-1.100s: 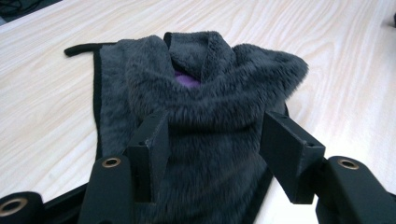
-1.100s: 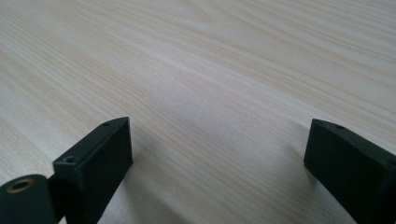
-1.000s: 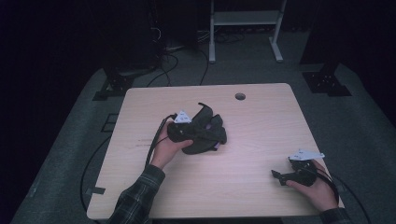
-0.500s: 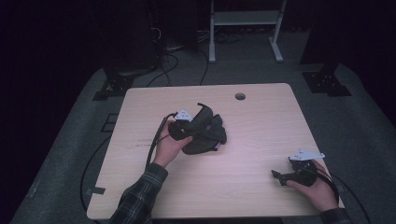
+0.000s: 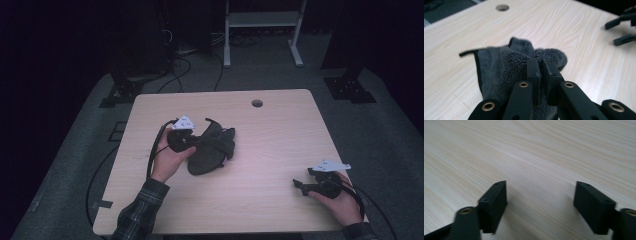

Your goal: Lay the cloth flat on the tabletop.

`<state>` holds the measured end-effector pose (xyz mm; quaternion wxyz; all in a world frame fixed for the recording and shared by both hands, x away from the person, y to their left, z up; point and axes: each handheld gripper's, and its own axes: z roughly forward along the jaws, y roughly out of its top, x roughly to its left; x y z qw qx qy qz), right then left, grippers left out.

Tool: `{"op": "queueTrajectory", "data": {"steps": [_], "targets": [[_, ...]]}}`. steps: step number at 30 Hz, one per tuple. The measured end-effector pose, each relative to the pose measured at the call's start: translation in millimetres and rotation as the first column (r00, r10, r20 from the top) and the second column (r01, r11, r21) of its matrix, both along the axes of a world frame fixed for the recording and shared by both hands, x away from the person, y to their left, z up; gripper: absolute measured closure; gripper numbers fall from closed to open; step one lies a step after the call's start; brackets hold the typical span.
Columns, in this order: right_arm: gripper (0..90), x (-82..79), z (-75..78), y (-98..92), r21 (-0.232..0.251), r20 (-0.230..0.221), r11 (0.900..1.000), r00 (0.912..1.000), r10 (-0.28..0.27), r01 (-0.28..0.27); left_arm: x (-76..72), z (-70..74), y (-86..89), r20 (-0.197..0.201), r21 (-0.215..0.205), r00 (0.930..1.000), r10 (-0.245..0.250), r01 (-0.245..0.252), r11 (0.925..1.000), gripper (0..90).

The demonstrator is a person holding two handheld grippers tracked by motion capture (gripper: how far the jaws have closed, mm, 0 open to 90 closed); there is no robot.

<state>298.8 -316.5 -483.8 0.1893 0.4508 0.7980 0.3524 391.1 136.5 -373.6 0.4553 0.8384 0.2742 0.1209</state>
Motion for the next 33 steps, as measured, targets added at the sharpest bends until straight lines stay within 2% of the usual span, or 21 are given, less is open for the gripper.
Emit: {"op": "queueTrajectory", "data": {"steps": [1, 2, 3, 6, 8, 12, 14, 15, 16, 17, 18, 19, 21, 22, 23, 27, 29, 32, 33], "targets": [[31.5, 0.3, 2.2, -0.1, -0.006, -0.013, 1.000, 0.9999, 0.001, -0.001, -1.4, 3.6, 0.3, 0.006, -0.008, 1.0000, -0.003, 0.003, 1.0000, 84.7], [32.2, 0.0, 2.9, 0.6, -0.005, -0.020, 1.000, 0.9998, 0.000, 0.000, -5.3, 11.7, -0.3, 0.021, -0.026, 0.9997, -0.015, 0.016, 0.9995, 84.8], [32.2, 0.0, 2.9, 0.6, -0.005, -0.020, 1.000, 0.9998, 0.000, 0.000, -5.3, 11.7, -0.3, 0.021, -0.026, 0.9997, -0.015, 0.016, 0.9995, 84.8], [32.7, 0.1, 3.7, 2.5, -0.004, -0.024, 1.000, 0.9997, 0.011, -0.011, -13.3, 25.6, -4.4, 0.055, -0.049, 0.9978, -0.039, 0.041, 0.9979, 84.9], [33.2, -0.4, 4.8, 3.7, 0.002, -0.021, 1.000, 0.9996, 0.020, -0.020, -20.3, 38.7, -10.1, 0.075, -0.073, 0.9944, -0.074, 0.080, 0.9941, 84.9], [33.7, -0.9, 6.3, 4.1, 0.008, -0.011, 1.000, 0.9995, 0.028, -0.028, -21.1, 43.1, -18.1, 0.084, -0.088, 0.9921, -0.094, 0.101, 0.9910, 84.9], [34.0, -1.3, 7.7, 4.7, 0.013, -0.004, 0.999, 0.9996, 0.030, -0.030, -11.7, 37.9, -22.7, 0.077, -0.091, 0.9939, -0.079, 0.086, 0.9921, 84.8], [34.0, -1.3, 7.7, 4.7, 0.013, -0.004, 0.999, 0.9996, 0.030, -0.030, -11.7, 37.9, -22.7, 0.077, -0.091, 0.9939, -0.079, 0.086, 0.9921, 84.8], [34.3, -1.7, 8.5, 5.2, 0.017, 0.002, 0.999, 0.9995, 0.031, -0.031, 0.7, 27.9, -24.3, 0.063, -0.087, 0.9971, -0.042, 0.048, 0.9950, 84.8], [34.3, -1.7, 8.5, 5.2, 0.017, 0.002, 0.999, 0.9995, 0.031, -0.031, 0.7, 27.9, -24.3, 0.063, -0.087, 0.9971, -0.042, 0.048, 0.9950, 84.7], [34.4, -1.9, 9.2, 5.5, 0.019, 0.008, 0.999, 0.9994, 0.033, -0.034, 11.8, 16.3, -23.6, 0.044, -0.077, 0.9990, -0.005, 0.008, 0.9970, 84.7], [34.4, -1.9, 9.2, 5.5, 0.019, 0.008, 0.999, 0.9994, 0.033, -0.034, 11.8, 16.3, -23.6, 0.044, -0.077, 0.9990, -0.005, 0.008, 0.9970, 84.7], [34.4, -1.9, 9.1, 5.5, 0.017, 0.011, 0.999, 0.9992, 0.038, -0.038, 20.8, 4.2, -22.0, 0.032, -0.068, 0.9991, 0.028, -0.025, 0.9974, 84.6], [34.4, -2.1, 9.1, 5.8, 0.017, 0.007, 0.999, 0.9991, 0.041, -0.041, 30.3, -10.4, -17.0, 0.009, -0.046, 0.9975, 0.070, -0.070, 0.9965, 84.5], [34.4, -2.1, 9.1, 5.8, 0.017, 0.007, 0.999, 0.9991, 0.041, -0.041, 30.3, -10.4, -17.0, 0.009, -0.046, 0.9975, 0.070, -0.070, 0.9965, 84.5], [34.7, -2.8, 10.0, 6.7, 0.026, 0.009, 0.999, 0.9990, 0.044, -0.044, 42.2, -29.1, -6.5, -0.014, -0.033, 0.9917, 0.128, -0.128, 0.9912, 83.0], [35.0, -3.3, 11.4, 7.6, 0.036, 0.016, 0.998, 0.9989, 0.045, -0.045, 44.7, -34.1, -2.8, -0.018, -0.024, 0.9896, 0.143, -0.143, 0.9894, 79.0], [37.4, -4.7, 15.9, 10.9, 0.065, 0.034, 0.996, 0.9978, 0.057, -0.059, 40.1, -30.8, 2.0, -0.006, -0.022, 0.9892, 0.146, -0.146, 0.9890, 66.7], [37.8, -5.2, 17.8, 13.2, 0.078, 0.041, 0.995, 0.9972, 0.063, -0.066, 36.2, -27.0, 4.4, 0.003, -0.019, 0.9891, 0.147, -0.147, 0.9890, 66.7]]}}
